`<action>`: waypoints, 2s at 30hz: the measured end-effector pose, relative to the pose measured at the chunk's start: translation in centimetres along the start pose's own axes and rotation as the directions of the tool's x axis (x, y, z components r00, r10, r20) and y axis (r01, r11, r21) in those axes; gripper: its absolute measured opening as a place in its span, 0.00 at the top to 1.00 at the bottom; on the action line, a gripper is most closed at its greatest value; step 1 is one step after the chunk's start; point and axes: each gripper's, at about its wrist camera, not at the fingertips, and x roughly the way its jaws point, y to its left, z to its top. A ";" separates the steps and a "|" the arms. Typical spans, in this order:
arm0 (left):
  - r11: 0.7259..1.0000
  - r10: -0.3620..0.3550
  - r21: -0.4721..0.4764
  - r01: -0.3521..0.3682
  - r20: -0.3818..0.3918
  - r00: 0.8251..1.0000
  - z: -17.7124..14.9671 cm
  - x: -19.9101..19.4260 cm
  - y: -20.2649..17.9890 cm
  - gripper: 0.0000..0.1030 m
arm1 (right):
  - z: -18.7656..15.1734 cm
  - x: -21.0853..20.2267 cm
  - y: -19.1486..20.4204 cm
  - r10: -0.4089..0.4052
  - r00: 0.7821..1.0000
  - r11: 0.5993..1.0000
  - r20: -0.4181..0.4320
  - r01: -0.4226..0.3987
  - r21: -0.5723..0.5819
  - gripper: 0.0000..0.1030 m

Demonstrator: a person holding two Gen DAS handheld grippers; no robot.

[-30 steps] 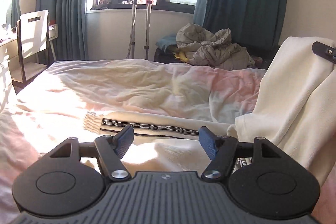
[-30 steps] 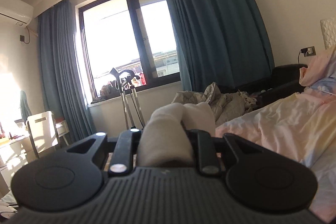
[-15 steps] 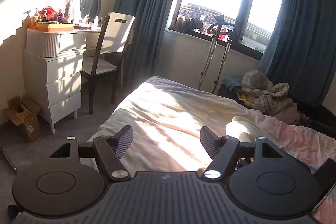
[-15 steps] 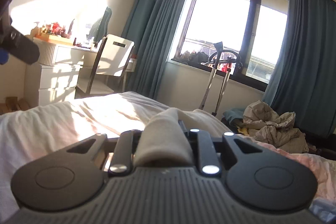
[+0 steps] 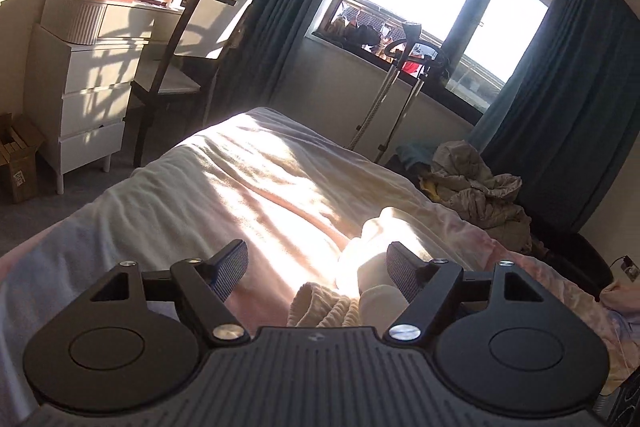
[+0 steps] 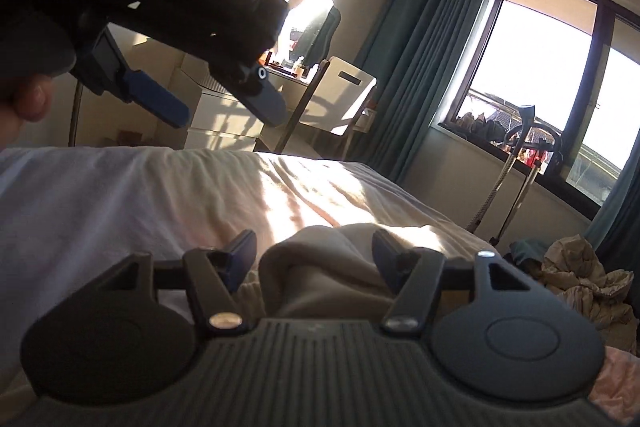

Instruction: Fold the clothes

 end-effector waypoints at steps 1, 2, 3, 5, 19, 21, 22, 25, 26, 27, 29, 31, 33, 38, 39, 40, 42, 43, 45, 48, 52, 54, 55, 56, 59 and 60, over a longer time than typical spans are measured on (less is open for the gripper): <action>1.000 -0.009 0.005 0.009 -0.010 1.000 -0.5 0.2 -0.7 0.22 | -0.1 -1.5 -0.8 0.013 1.000 1.000 0.002 -0.013 -0.004 0.37; 1.000 -0.016 0.012 0.016 -0.021 1.000 -0.9 0.5 -1.3 0.22 | -0.3 -2.9 -1.8 0.021 1.000 1.000 0.001 -0.021 -0.002 0.37; 1.000 -0.020 0.022 0.021 -0.035 0.999 -1.4 0.8 -2.0 0.22 | -0.6 -4.1 -3.1 0.025 1.000 1.000 -0.005 -0.025 0.011 0.37; 0.999 -0.020 0.048 0.022 -0.054 0.998 -2.4 1.7 -3.4 0.21 | -1.1 -6.2 -5.8 0.010 1.000 0.999 -0.021 -0.009 0.047 0.37; 0.983 0.103 0.165 -0.084 -0.112 0.988 -6.3 6.8 -5.0 0.13 | -7.3 -8.5 -13.3 -0.036 0.992 0.941 -0.124 0.076 0.331 0.39; 0.991 0.097 0.108 -0.084 -0.125 0.987 -6.0 7.3 -4.0 0.13 | -7.1 -7.4 -12.7 -0.026 0.991 0.960 -0.132 0.062 0.272 0.45; 0.992 0.091 0.100 -0.079 -0.120 0.989 -5.9 7.4 -3.7 0.12 | -7.2 -7.1 -12.5 -0.020 0.990 0.964 -0.138 0.055 0.258 0.48; 0.995 0.075 0.071 -0.067 -0.125 0.989 -5.8 7.6 -3.1 0.11 | -8.4 -7.2 -12.1 0.011 0.986 0.961 -0.165 0.035 0.274 0.65; 0.995 0.073 0.070 -0.065 -0.127 0.989 -5.7 7.6 -3.1 0.11 | -8.8 -7.3 -12.1 0.021 0.984 0.958 -0.177 0.031 0.284 0.70; 0.996 0.070 0.067 -0.061 -0.128 0.989 -5.7 7.6 -3.0 0.11 | -8.9 -7.5 -12.1 0.023 0.983 0.954 -0.180 0.032 0.297 0.72; 0.997 0.059 0.050 -0.053 -0.135 0.989 -5.6 7.8 -2.7 0.11 | -9.0 -7.8 -12.2 0.026 0.983 0.946 -0.184 0.035 0.323 0.73; 0.998 0.047 0.036 -0.042 -0.139 0.989 -5.6 7.8 -2.3 0.11 | -9.2 -8.2 -12.2 0.030 0.982 0.936 -0.188 0.038 0.349 0.73; 0.998 0.049 0.044 -0.043 -0.140 0.989 -5.7 7.6 -2.4 0.11 | -9.4 -8.6 -12.3 0.034 0.981 0.926 -0.193 0.041 0.375 0.73; 0.997 0.057 0.049 -0.052 -0.104 0.993 -5.8 5.7 -3.1 0.12 | -9.8 -9.5 -12.5 0.044 0.978 0.898 -0.203 0.050 0.437 0.73; 0.997 0.057 0.056 -0.052 -0.088 0.995 -5.9 5.1 -3.3 0.12 | -9.8 -9.8 -12.7 0.044 0.980 0.887 -0.196 0.052 0.458 0.72; 0.997 0.056 0.063 -0.051 -0.071 0.996 -5.9 4.5 -3.5 0.12 | -9.6 -10.5 -13.2 0.042 0.983 0.871 -0.181 0.053 0.489 0.72; 0.996 0.053 0.078 -0.049 -0.042 0.998 -5.9 3.3 -3.9 0.12 | -9.2 -11.5 -13.9 0.028 0.988 0.845 -0.154 0.059 0.531 0.72; 0.995 0.051 0.088 -0.048 -0.031 0.998 -5.9 2.9 -4.2 0.12 | -9.0 -11.9 -14.1 0.017 0.990 0.834 -0.141 0.064 0.549 0.72; 0.993 0.041 0.111 -0.039 -0.009 0.999 -5.8 2.4 -4.7 0.12 | -8.8 -12.5 -14.8 0.011 0.995 0.801 -0.099 0.051 0.596 0.72; 0.986 0.080 0.145 -0.076 -0.020 0.997 -5.9 3.1 -5.2 0.12 | -8.5 -13.4 -16.2 -0.007 1.000 0.734 -0.015 0.015 0.679 0.72; 0.986 0.121 0.128 -0.112 -0.069 0.990 -6.0 4.5 -4.6 0.12 | -8.8 -12.7 -17.5 -0.057 0.997 0.689 -0.051 0.076 0.721 0.71; 0.988 0.122 0.102 -0.113 -0.089 0.989 -5.9 4.8 -4.1 0.12 | -10.0 -11.3 -17.8 -0.042 0.989 0.668 -0.141 0.133 0.732 0.71; 0.990 0.122 0.089 -0.114 -0.098 0.988 -5.9 5.0 -3.9 0.12 | -10.7 -10.5 -17.9 -0.020 0.983 0.657 -0.182 0.151 0.739 0.71; 0.991 0.122 0.076 -0.115 -0.108 0.987 -5.8 5.1 -3.7 0.12 | -11.2 -9.8 -17.9 -0.002 0.976 0.651 -0.219 0.167 0.740 0.72; 0.992 0.122 0.037 -0.118 -0.138 0.983 -5.6 5.6 -3.1 0.12 | -12.3 -8.4 -17.2 0.034 0.962 0.665 -0.271 0.181 0.725 0.71; 0.993 0.119 0.029 -0.116 -0.141 0.983 -5.6 5.6 -2.9 0.12 | -12.3 -8.2 -17.1 0.036 0.961 0.668 -0.275 0.182 0.722 0.70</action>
